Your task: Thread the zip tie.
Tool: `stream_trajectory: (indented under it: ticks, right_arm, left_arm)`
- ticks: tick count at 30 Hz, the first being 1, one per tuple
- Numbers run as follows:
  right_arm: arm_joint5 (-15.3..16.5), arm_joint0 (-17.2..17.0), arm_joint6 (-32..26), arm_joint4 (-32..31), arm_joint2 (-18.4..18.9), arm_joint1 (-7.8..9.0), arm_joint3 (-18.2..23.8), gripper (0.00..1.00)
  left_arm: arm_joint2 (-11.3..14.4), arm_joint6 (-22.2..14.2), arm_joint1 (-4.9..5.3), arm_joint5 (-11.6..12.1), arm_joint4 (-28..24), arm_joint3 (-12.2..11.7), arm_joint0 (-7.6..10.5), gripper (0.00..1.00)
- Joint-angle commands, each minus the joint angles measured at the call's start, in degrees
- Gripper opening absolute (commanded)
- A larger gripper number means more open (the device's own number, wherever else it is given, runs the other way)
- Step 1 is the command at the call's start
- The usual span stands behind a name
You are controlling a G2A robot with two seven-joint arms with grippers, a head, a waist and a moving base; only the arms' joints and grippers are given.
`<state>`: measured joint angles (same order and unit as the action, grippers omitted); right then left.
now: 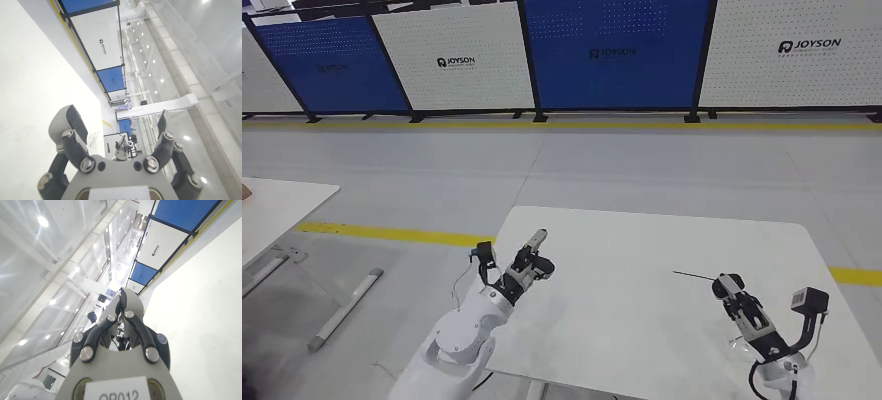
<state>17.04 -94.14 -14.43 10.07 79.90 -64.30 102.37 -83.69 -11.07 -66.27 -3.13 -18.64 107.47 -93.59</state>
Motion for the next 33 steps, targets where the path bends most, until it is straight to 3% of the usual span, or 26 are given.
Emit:
stream_trajectory:
  ticks: [1, 6, 9, 13, 16, 19, 21, 33]
  right_arm:
    - [0.0, 0.0, 0.0, 0.0, 0.0, 0.0, 0.0, 0.0]
    - [0.0, 0.0, 0.0, 0.0, 0.0, 0.0, 0.0, 0.0]
    - [-0.18, 0.13, -0.42, 0.01, -0.23, -0.03, 0.25, 0.0]
    - [-1.46, 2.36, -5.19, 1.71, -2.65, -0.27, 0.11, 0.0]
    - [-1.87, 4.57, -7.5, 3.19, -5.28, -0.66, -1.76, 0.0]
    - [-2.7, 6.92, -7.0, 2.2, -8.68, -1.28, -4.39, 0.0]
    - [-2.81, 7.14, -6.83, 2.1, -8.93, -1.34, -4.66, 0.0]
    - [-2.84, 7.1, -6.17, 2.87, -9.57, -1.54, -4.39, 0.0]
  left_arm:
    - [-0.05, 0.27, -0.01, 0.12, -0.19, 0.14, -0.1, 1.0]
    - [0.18, -0.18, 0.02, 0.12, 0.37, 0.2, -0.09, 1.0]
    - [0.83, -6.39, 0.27, -1.06, -0.29, 0.15, 0.07, 1.0]
    - [1.64, -14.03, 0.68, -2.45, 0.22, -1.05, 1.63, 1.0]
    - [2.45, -16.7, 0.79, -2.71, 0.46, -2.35, 2.79, 1.0]
    - [3.78, -16.9, 0.69, -3.32, 0.17, -4.21, 4.12, 1.0]
    - [4.12, -15.09, 0.57, -3.39, 0.19, -5.45, 4.69, 1.0]
    - [4.28, -14.9, 0.56, -3.32, 0.23, -5.65, 4.66, 1.0]
